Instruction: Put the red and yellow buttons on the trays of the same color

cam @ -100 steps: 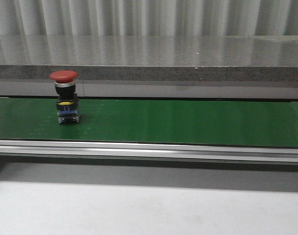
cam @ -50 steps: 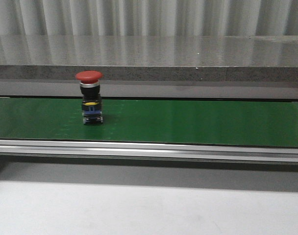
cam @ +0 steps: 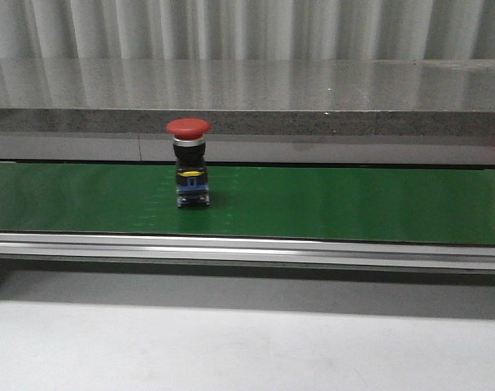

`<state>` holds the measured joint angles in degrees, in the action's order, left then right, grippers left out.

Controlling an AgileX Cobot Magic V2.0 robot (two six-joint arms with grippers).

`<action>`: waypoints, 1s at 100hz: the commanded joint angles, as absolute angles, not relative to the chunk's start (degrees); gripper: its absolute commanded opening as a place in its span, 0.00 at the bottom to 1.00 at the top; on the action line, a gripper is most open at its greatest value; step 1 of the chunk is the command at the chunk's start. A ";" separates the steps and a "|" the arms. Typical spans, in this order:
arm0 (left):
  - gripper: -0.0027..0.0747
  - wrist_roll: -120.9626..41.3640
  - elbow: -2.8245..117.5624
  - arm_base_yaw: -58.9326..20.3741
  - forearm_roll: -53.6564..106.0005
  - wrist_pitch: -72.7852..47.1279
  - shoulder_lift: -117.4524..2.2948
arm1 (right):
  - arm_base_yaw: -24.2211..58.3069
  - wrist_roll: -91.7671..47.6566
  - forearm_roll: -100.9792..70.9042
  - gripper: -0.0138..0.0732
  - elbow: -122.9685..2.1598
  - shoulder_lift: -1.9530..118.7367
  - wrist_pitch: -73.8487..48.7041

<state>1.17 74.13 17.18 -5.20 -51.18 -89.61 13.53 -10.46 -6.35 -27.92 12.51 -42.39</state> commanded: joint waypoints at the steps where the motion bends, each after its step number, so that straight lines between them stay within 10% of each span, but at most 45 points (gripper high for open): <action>1: 0.18 1.15 74.42 15.51 -4.62 -48.11 -83.80 | 13.43 -10.99 -6.71 0.08 -29.20 13.03 -38.55; 73: 0.19 0.87 71.69 -1.58 -2.46 -52.13 -86.03 | 13.43 -10.99 -6.71 0.08 -29.20 13.03 -38.55; 100: 0.54 0.00 71.69 -1.58 -1.81 -52.54 -87.84 | 13.43 -10.99 -6.76 0.08 -29.20 13.03 -38.54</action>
